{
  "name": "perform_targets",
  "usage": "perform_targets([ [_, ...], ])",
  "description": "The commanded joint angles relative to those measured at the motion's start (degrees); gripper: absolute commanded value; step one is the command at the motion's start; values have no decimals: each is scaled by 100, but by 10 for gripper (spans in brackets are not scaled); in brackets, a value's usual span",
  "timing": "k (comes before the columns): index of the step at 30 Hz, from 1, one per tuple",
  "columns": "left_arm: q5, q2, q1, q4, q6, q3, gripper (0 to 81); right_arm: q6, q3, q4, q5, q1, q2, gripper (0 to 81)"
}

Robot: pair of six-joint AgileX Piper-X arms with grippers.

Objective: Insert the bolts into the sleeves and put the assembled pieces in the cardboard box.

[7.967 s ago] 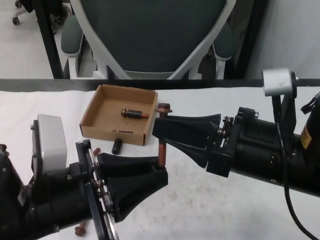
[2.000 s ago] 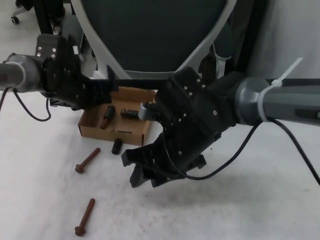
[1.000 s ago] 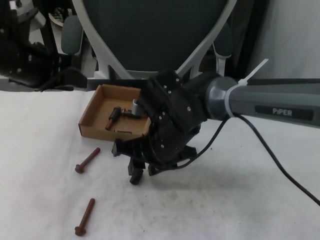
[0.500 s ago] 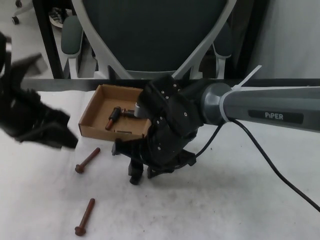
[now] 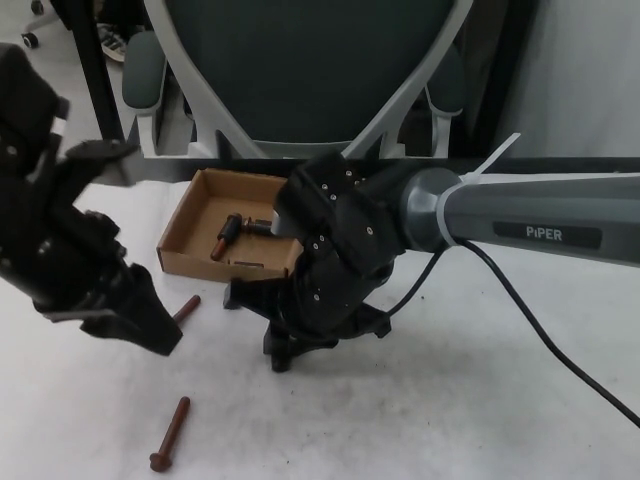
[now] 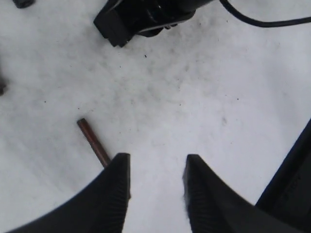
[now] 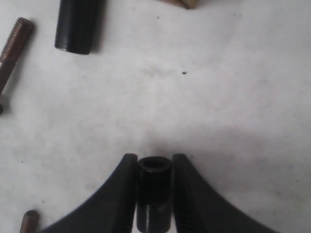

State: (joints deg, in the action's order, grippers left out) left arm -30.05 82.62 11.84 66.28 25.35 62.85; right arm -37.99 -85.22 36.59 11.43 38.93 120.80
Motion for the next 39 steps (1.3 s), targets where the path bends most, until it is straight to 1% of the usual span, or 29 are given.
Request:
perform_targets([
  [1, 438, -68, 216, 58, 61, -6, 354, 111, -12, 7, 306, 41, 53, 0],
  [4, 703, -68, 309, 74, 61, -6, 354, 310, 3, 22, 238, 41, -70, 0],
  [8, 976, -68, 357, 97, 80, -6, 354, 660, 3, 0, -143, 41, -408, 0],
  [10, 1087, -68, 368, 76, 81, -6, 354, 841, 3, 1, -339, 41, -619, 3],
  [13, 1116, -53, 363, 47, 57, -6, 354, 1001, 3, 1, -450, 41, -979, 3],
  [14, 1147, -53, 363, 47, -50, -6, 354, 1071, 3, 16, -465, 41, -1108, 3],
  [16, 1243, -53, 363, 64, -564, -6, 354, 1136, 72, 26, -506, 41, -1402, 3],
  [20, 1242, -38, 363, -41, -1599, -6, 354, 1136, 658, -237, -670, 65, -2143, 3],
  [25, 1242, 142, 380, -123, -2579, -6, 354, 1268, 1905, -813, -614, 77, -3479, 3],
  [28, 1242, 358, 440, -213, -2721, -6, 354, 1331, 2576, -906, -554, 77, -4294, 3],
  [32, 1242, 636, 593, -464, -3135, -6, 354, 1527, 3210, -905, -628, 77, -5358, 3],
  [34, 1261, 750, 672, -585, -3313, -6, 354, 1525, 3426, -905, -730, 77, -5799, 3],
  [39, 1587, 1039, 917, -765, -3452, -6, 351, 1485, 3845, -866, -771, 77, -6736, 3],
])
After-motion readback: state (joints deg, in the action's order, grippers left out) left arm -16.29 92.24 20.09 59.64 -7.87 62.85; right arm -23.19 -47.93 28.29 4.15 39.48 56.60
